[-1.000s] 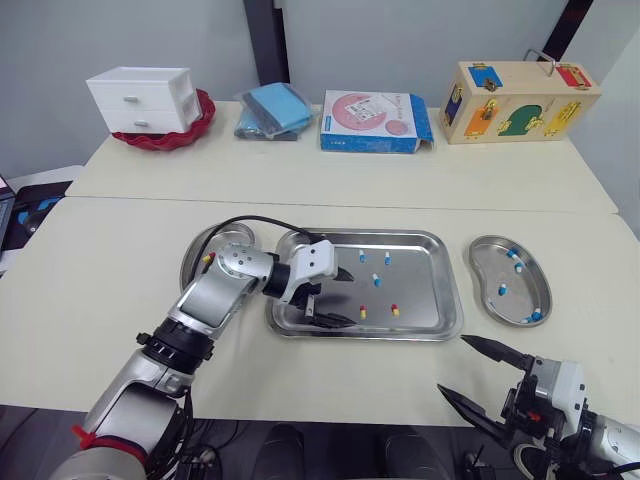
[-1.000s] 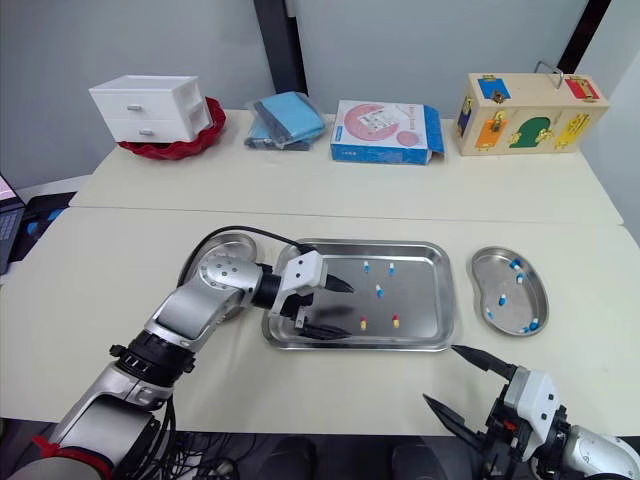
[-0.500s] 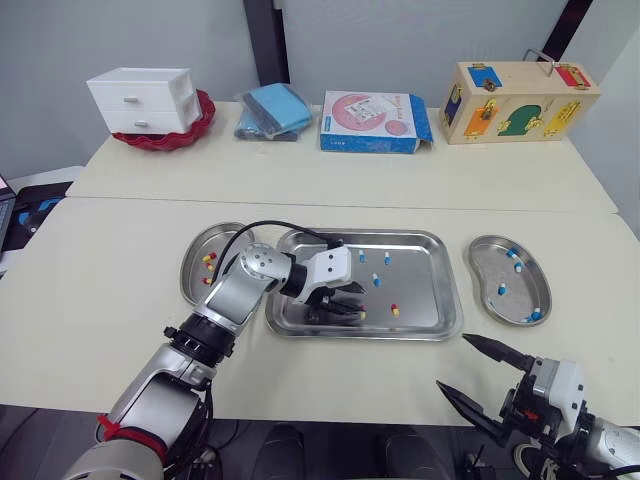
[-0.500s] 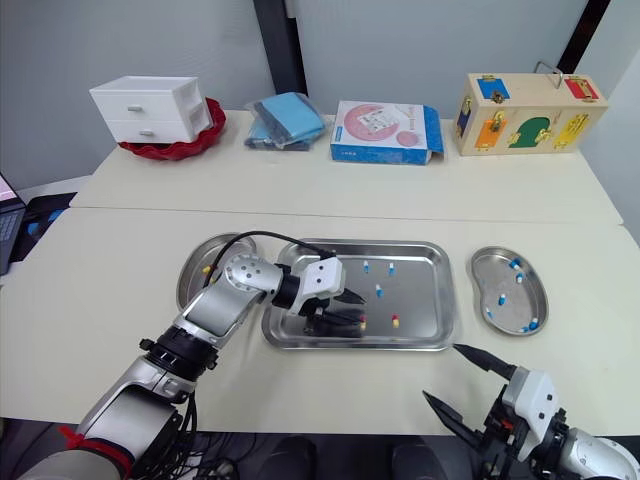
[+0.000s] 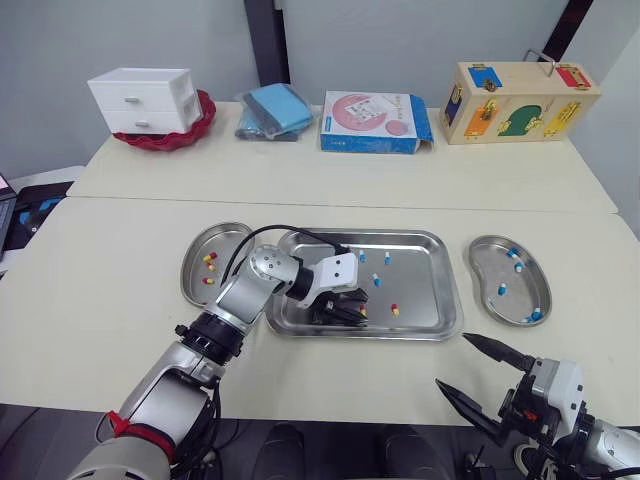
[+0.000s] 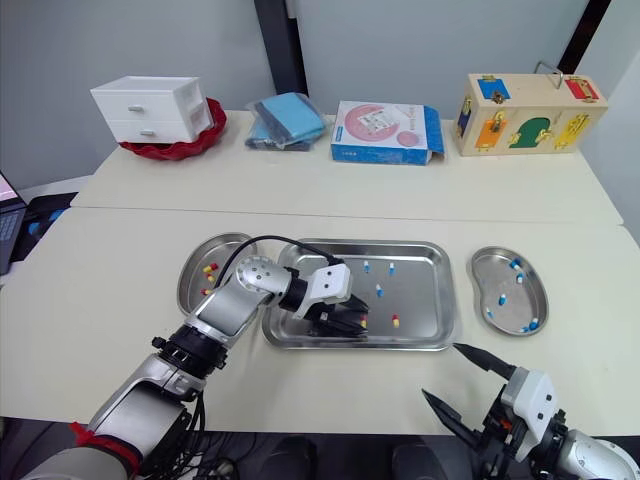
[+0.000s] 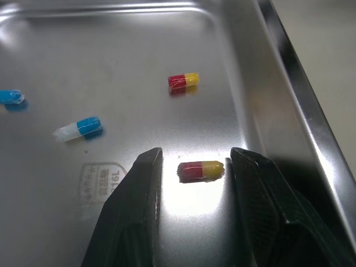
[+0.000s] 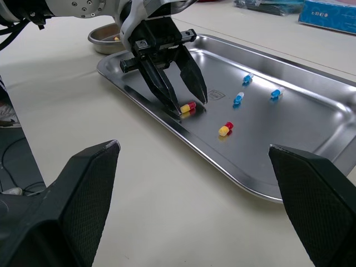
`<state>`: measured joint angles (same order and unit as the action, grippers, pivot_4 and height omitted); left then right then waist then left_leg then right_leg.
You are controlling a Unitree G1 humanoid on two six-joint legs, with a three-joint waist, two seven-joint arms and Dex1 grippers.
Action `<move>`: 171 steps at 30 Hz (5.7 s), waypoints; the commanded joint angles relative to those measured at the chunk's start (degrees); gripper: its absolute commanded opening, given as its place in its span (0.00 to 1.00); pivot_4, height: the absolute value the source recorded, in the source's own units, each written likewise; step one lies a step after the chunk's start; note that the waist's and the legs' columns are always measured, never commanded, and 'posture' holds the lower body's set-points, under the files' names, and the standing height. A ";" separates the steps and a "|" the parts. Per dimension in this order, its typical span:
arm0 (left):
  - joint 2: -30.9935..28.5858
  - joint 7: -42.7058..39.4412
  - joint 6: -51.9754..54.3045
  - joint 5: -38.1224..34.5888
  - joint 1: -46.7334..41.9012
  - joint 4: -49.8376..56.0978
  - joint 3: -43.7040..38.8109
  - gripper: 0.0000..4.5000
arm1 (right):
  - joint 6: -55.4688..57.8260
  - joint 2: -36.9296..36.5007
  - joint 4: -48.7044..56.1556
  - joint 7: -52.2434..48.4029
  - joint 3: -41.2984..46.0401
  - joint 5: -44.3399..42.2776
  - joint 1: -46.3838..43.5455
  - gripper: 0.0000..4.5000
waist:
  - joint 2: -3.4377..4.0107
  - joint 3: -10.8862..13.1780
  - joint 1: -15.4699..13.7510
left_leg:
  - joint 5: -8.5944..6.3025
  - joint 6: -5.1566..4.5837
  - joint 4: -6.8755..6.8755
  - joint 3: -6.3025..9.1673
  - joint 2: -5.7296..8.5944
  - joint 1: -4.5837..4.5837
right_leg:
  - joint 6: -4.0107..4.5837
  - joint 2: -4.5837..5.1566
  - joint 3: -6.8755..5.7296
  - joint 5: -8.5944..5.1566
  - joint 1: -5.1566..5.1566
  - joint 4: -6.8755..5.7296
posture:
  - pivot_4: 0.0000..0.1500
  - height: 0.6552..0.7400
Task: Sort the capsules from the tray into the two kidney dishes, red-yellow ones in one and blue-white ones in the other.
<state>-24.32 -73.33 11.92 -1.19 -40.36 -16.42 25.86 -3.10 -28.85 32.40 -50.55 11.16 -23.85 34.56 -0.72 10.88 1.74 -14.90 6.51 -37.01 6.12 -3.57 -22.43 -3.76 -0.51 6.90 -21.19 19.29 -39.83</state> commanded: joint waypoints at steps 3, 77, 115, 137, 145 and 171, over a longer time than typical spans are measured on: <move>0.20 -0.86 -1.21 1.25 -1.09 -0.20 0.97 0.44 | -0.69 -0.50 2.25 0.86 0.29 -0.31 0.37 1.00 | 0.00 0.00 -0.01 | 0.00 0.00 0.00 0.00 0.00 0.00 | 0.00 0.00 0.00 0.00 0.00 0.00 | 1.00 1.00; -30.54 14.61 21.39 -5.14 13.88 11.74 -25.53 0.44 | -4.01 -6.54 -0.49 -7.86 -7.21 -4.45 -11.12 1.00 | -0.01 -0.01 0.01 | 0.00 0.00 0.00 0.03 -0.05 0.07 | 0.01 0.00 -0.04 -0.01 0.00 -0.08 | 1.00 1.00; -41.41 4.05 25.57 -21.39 42.60 10.97 -56.07 0.99 | 30.25 -30.25 -12.87 -10.70 25.71 -11.73 -4.11 1.00 | -0.11 0.00 0.18 | -0.01 -0.01 0.06 -0.08 -0.06 0.12 | 0.04 0.03 0.04 -0.03 0.02 -0.05 | 1.00 1.00; -29.71 3.49 15.19 -29.07 50.93 24.30 -61.34 0.99 | 36.13 -31.67 -14.26 -18.31 28.69 -9.77 -8.64 1.00 | -0.13 0.06 0.13 | -0.02 0.00 0.10 -0.20 -0.08 0.07 | 0.05 0.05 0.10 -0.04 0.06 -0.01 | 1.00 1.00; -16.58 -1.45 0.19 -31.78 59.20 37.59 -54.41 0.99 | 44.89 -28.97 -1.58 -11.40 26.24 -18.40 -15.42 1.00 | -0.15 0.03 0.33 | -0.02 0.00 0.09 -0.28 -0.09 0.13 | 0.05 0.04 0.21 -0.03 0.03 0.01 | 1.00 1.00; 4.67 6.45 -27.96 -30.15 68.17 36.62 -39.29 0.99 | 66.45 -4.03 2.12 35.79 -21.96 -6.30 -56.19 1.00 | -0.34 -0.14 0.39 | -0.02 -0.01 0.05 -0.08 -0.09 -0.26 | 0.02 0.01 0.09 0.00 0.40 0.05 | 1.00 1.00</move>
<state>-19.41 -67.29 -14.76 -31.25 27.21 18.43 -13.97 62.92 -33.43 33.89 -16.10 -10.11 -31.65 -20.50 -1.06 10.75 2.13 -14.91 6.51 -36.97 6.06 -3.64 -22.79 -3.75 -0.48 6.98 -21.19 19.79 -39.83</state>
